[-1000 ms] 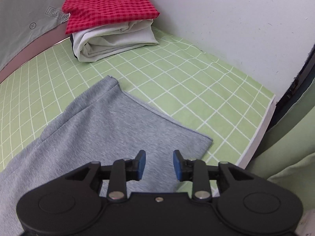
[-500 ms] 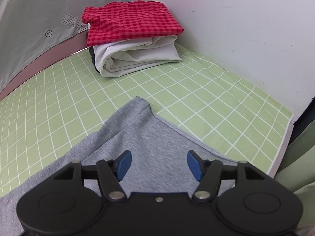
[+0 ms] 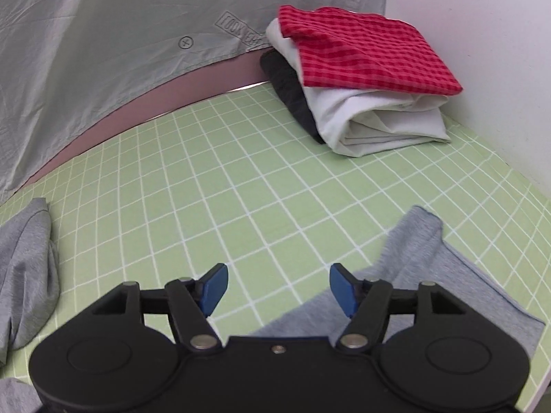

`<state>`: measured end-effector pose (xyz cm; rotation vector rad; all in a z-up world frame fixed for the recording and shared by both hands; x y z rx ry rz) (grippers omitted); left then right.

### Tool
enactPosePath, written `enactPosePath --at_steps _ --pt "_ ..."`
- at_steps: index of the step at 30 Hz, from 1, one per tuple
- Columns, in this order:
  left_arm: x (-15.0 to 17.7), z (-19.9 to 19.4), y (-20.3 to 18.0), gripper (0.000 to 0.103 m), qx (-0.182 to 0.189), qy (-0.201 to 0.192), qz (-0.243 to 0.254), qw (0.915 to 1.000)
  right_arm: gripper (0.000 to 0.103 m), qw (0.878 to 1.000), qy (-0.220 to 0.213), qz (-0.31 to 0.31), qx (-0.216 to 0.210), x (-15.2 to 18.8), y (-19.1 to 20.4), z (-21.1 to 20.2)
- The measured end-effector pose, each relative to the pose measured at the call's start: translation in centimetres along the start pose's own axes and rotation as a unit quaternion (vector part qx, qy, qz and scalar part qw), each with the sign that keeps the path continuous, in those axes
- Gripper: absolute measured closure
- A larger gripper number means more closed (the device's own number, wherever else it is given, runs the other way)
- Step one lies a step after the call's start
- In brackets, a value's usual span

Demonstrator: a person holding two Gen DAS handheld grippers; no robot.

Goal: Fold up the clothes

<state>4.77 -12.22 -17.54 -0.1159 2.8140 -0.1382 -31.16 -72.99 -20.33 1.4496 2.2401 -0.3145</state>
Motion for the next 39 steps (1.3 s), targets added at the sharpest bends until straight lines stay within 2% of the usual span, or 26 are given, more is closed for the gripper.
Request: enactPosePath --at_steps 8,13,17,26,29,30,31,32,34,37,39 --pt "-4.6 4.7 -3.3 0.020 0.006 0.023 0.049 0.9985 0.036 0.998 0.009 -0.042 -0.052 -2.6 13.7 2.8" --pt "-6.1 8.1 -5.2 0.019 0.004 0.055 0.069 0.9960 0.036 0.995 0.026 -0.066 -0.074 -4.1 21.2 5.3" --pt "-6.7 9.6 -6.1 0.017 -0.007 0.064 0.077 0.9950 0.036 0.993 0.038 -0.074 -0.088 -5.4 25.6 7.0" --pt "-7.9 11.0 -6.9 0.010 -0.040 0.058 0.072 0.9949 0.034 0.987 0.057 -0.077 -0.127 -6.2 32.8 9.8" --pt "-7.9 11.2 -7.0 0.008 -0.049 0.054 0.064 0.9953 0.035 0.985 0.066 -0.101 -0.126 -5.8 34.4 10.5" --pt "-7.9 11.2 -7.0 0.008 -0.050 0.053 0.063 0.9953 0.038 0.983 0.069 -0.114 -0.123 -5.6 34.8 10.6" --pt "-7.9 11.3 -7.0 0.008 -0.052 0.053 0.062 0.9953 0.052 0.982 0.072 -0.131 -0.117 -5.4 35.1 10.8" --pt "-7.9 11.3 -7.0 0.007 -0.052 0.053 0.061 0.9954 0.077 0.980 0.073 -0.144 -0.116 -5.2 35.0 10.7" --pt "-7.9 11.4 -6.8 0.005 -0.051 0.052 0.060 0.9956 0.096 0.979 0.067 -0.158 -0.111 -4.9 34.2 10.1" --pt "-7.9 11.6 -6.5 0.002 -0.049 0.051 0.054 0.9961 0.097 0.983 0.037 -0.158 -0.085 -4.5 30.9 8.1" --pt "-7.9 11.7 -6.5 0.002 -0.050 0.049 0.053 0.9961 0.097 0.987 0.023 -0.147 -0.055 -3.7 27.3 6.3"
Point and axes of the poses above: each gripper's, at about its wrist camera, not at the fingertips, and z roughly the way its jaws point, y to its left, x to its underside, the point moved 10 cm from there along z, roughly the way its jaws point, and after that the axes turned 11 degrees about y, right-handed, at the moved point
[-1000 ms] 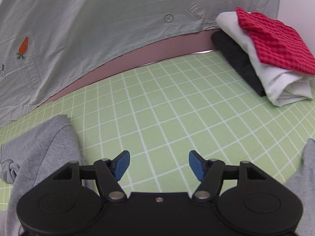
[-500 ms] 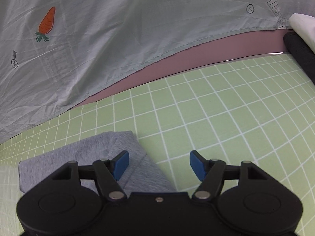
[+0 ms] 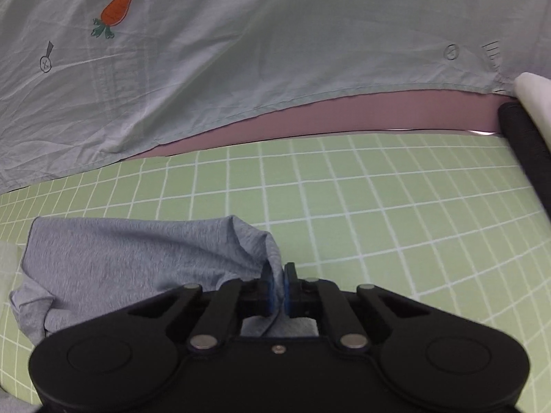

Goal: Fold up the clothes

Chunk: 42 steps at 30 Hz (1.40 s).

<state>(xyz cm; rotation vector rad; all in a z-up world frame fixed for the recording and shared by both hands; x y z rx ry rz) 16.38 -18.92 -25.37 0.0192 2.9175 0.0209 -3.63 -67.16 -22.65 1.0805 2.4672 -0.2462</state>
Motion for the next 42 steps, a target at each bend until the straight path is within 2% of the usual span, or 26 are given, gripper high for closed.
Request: enactPosePath --at_steps 4,7,10,14,17,20,24,28,29,30,31,32,33,34,37,42 --pt "0.0 0.0 -0.1 0.002 -0.002 -0.001 -0.002 1.0000 0.097 0.998 -0.017 0.023 0.061 3.9 -6.1 -4.0" --pt "-0.1 0.1 -0.1 0.002 -0.002 0.003 0.000 1.0000 0.097 0.995 0.025 0.027 0.095 8.1 -9.7 -4.2" --pt "-0.2 0.0 -0.1 0.002 0.002 0.009 0.005 0.9999 0.094 0.994 0.056 0.025 0.094 10.6 -11.0 -3.8" --pt "-0.4 -0.1 -0.1 0.003 0.013 0.014 0.015 0.9997 0.060 0.996 0.017 0.029 0.078 8.1 -10.4 -4.3" --pt "-0.5 -0.3 -0.1 0.005 0.022 0.012 0.019 0.9995 0.045 0.998 -0.001 0.009 0.054 5.1 -8.9 -3.6" --pt "-0.6 -0.5 -0.1 0.009 0.024 0.009 0.020 0.9995 0.039 1.000 -0.005 -0.018 0.022 1.9 -6.9 -1.7" --pt "-1.1 -0.8 0.1 0.023 0.026 0.002 0.022 0.9994 0.039 0.999 -0.002 -0.039 -0.014 -1.3 -3.8 2.0" --pt "-1.5 -1.0 0.0 0.039 0.026 -0.002 0.037 0.9990 0.042 0.998 0.018 -0.056 -0.026 -2.5 -2.3 4.6" --pt "-1.7 -1.1 0.0 0.042 0.024 -0.001 0.042 0.9989 0.048 0.998 0.023 -0.058 -0.031 -2.7 -2.1 5.0" --pt "-1.8 -1.1 -0.1 0.050 0.022 0.000 0.047 0.9987 0.054 0.997 0.029 -0.060 -0.036 -2.8 -1.9 5.4" --pt "-2.0 -1.2 -0.2 0.060 0.023 0.000 0.053 0.9983 0.064 0.997 0.034 -0.063 -0.038 -2.8 -1.7 5.7" --pt "-2.2 -1.3 -0.4 0.066 0.024 -0.001 0.059 0.9980 0.078 0.996 0.032 -0.068 -0.042 -2.9 -1.5 5.6" --pt "-2.4 -1.4 -0.6 0.078 0.024 -0.002 0.065 0.9976 0.087 0.996 0.030 -0.074 -0.045 -3.1 -1.3 5.5" --pt "-2.7 -1.7 -0.6 0.088 0.022 -0.008 0.069 0.9973 0.102 0.995 0.028 -0.079 -0.048 -3.2 -1.2 5.4" --pt "-3.5 -2.5 -0.7 0.089 0.019 -0.025 0.079 0.9964 0.103 0.995 0.010 -0.086 -0.056 -4.1 -1.2 4.4" --pt "-6.3 -5.0 2.6 0.089 0.020 -0.072 0.013 0.9971 0.103 0.995 -0.092 -0.006 -0.027 -8.7 -6.9 -1.4"
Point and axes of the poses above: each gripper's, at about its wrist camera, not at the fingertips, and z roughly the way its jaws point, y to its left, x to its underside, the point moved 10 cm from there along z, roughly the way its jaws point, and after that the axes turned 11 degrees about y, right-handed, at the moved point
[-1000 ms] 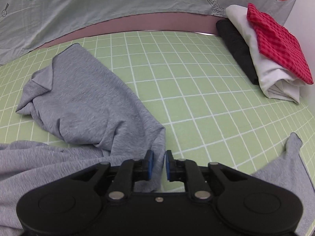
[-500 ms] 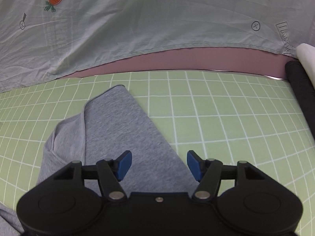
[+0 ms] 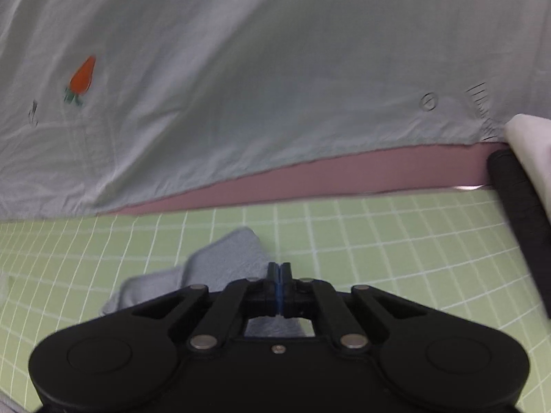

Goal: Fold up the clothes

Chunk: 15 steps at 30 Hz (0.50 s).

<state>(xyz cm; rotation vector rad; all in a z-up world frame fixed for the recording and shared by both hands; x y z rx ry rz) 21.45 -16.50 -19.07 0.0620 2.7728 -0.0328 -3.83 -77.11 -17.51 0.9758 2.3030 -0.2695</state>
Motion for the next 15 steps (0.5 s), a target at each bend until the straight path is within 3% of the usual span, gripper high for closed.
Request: enactPosePath --at_steps 5,8,10,12,15 --pt "-0.3 0.4 1.9 0.088 0.006 -0.004 -0.038 0.9993 0.103 0.997 0.004 0.058 0.050 2.3 -5.2 -1.9" --pt "0.9 0.7 1.7 0.074 -0.003 0.003 -0.027 0.9996 0.103 0.992 0.006 0.093 0.080 3.7 -8.3 -3.1" --pt "1.6 0.5 1.6 0.041 0.002 0.006 -0.028 0.9996 0.103 0.988 0.008 0.116 0.100 4.7 -10.3 -3.9" --pt "2.4 0.2 1.6 0.029 0.007 0.007 -0.030 0.9995 0.098 0.983 0.009 0.139 0.120 5.7 -12.3 -4.8" --pt "3.5 -0.8 2.7 0.024 0.005 0.002 -0.041 0.9991 0.079 0.973 0.012 0.174 0.149 7.2 -15.4 -6.0"
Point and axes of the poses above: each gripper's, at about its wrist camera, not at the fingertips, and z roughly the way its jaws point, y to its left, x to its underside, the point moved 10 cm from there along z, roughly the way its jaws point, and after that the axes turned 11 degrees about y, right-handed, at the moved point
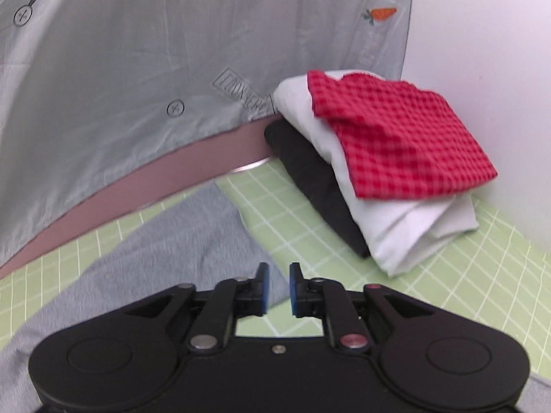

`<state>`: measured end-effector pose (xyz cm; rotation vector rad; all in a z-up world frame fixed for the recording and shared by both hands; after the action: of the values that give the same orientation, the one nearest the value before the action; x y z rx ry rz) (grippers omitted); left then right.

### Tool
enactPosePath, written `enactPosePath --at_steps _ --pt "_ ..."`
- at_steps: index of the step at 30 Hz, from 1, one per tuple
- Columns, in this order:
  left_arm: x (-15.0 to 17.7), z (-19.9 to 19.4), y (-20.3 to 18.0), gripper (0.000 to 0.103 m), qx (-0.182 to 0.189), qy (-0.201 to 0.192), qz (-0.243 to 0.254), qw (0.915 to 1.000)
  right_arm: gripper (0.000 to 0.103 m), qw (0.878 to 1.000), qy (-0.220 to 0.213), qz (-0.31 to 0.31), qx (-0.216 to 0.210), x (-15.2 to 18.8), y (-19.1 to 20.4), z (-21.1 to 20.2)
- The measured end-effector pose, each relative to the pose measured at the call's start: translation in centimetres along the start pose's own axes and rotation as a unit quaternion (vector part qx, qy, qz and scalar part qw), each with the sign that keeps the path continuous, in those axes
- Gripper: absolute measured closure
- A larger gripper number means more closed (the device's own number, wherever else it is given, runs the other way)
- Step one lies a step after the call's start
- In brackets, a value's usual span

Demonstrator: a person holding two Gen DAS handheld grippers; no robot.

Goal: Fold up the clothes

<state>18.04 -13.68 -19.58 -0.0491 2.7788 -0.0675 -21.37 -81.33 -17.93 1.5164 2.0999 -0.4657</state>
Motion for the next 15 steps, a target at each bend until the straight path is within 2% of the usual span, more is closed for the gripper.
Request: enactPosePath --at_steps 1,5,9,12,15 --pt "0.3 -0.2 0.3 0.022 0.001 0.001 -0.001 1.0000 0.072 1.000 0.003 0.009 0.006 0.4 -0.8 -0.1" --pt "1.9 0.0 1.3 0.021 0.006 0.019 -0.008 0.9998 0.065 0.999 0.039 0.003 -0.019 5.1 0.8 0.1" --pt "2.0 0.0 1.2 0.021 0.016 0.021 -0.028 0.9993 0.064 0.997 0.071 -0.009 -0.038 7.9 3.1 0.8" --pt "0.8 0.1 0.7 0.021 0.021 0.015 -0.038 0.9989 0.063 0.995 0.078 0.004 -0.059 7.8 4.3 1.3" --pt "-0.5 0.5 0.0 0.021 0.019 0.010 -0.035 0.9991 0.055 0.992 0.083 0.056 -0.083 6.7 4.5 2.2"
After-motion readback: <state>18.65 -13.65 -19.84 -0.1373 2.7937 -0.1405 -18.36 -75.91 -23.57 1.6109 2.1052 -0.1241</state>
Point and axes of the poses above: each gripper's, at about its wrist camera, not at the fingertips, and z roughly the way its jaws point, y to its left, x to its underside, the point moved 10 cm from there along z, roughly the way its jaws point, and after that the axes turned 11 degrees about y, right-handed, at the moved point
